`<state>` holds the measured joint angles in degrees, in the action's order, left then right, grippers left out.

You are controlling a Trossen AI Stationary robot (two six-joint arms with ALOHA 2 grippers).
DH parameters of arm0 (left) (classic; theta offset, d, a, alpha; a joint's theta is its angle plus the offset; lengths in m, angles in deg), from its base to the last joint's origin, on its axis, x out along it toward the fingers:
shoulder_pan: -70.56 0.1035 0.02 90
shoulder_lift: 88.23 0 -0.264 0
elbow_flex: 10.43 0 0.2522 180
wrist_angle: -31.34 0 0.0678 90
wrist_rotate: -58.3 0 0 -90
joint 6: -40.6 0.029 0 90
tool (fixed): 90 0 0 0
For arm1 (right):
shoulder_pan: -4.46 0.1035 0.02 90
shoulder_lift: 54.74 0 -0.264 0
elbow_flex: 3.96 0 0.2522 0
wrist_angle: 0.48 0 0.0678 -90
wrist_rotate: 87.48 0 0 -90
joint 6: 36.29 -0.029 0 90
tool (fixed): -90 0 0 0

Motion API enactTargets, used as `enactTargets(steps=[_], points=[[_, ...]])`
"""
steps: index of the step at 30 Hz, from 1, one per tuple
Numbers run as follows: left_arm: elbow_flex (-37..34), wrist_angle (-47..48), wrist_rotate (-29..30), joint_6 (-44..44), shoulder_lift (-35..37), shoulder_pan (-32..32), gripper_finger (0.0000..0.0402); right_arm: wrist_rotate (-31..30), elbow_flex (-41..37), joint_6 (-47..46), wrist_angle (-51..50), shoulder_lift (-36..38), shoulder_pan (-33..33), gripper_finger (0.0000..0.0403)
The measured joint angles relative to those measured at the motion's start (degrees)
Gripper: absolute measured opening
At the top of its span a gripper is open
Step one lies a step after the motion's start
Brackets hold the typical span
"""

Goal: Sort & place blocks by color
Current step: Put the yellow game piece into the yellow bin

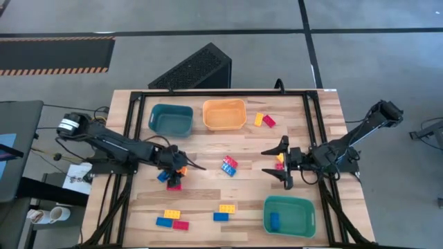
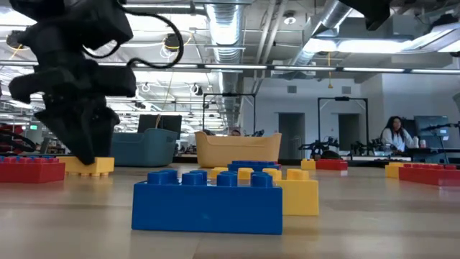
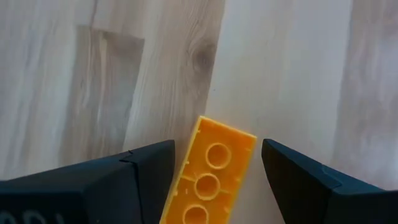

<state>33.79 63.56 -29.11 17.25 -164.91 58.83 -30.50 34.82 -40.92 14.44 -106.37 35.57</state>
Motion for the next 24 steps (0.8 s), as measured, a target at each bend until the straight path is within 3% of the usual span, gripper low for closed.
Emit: enactTargets(steps=[9,13,17,24], points=[[0.37,2.07,1.04,2.76,-4.36,0.00,0.0217,0.00,0.00,0.06,0.07,0.00,0.00,0.0311],[0.27,1.74,1.35,4.77,-4.27,0.02,0.0176,-0.02,0.00,-0.28,0.11,0.00,0.00,0.0311],[1.34,2.51,2.65,7.42,-3.51,-0.02,0.0102,-0.02,0.00,-0.32,0.11,0.00,0.00,0.0311],[8.32,5.72,8.60,15.98,-3.30,3.23,0.0101,-0.02,0.00,-0.52,0.72,0.00,-0.15,0.0311]])
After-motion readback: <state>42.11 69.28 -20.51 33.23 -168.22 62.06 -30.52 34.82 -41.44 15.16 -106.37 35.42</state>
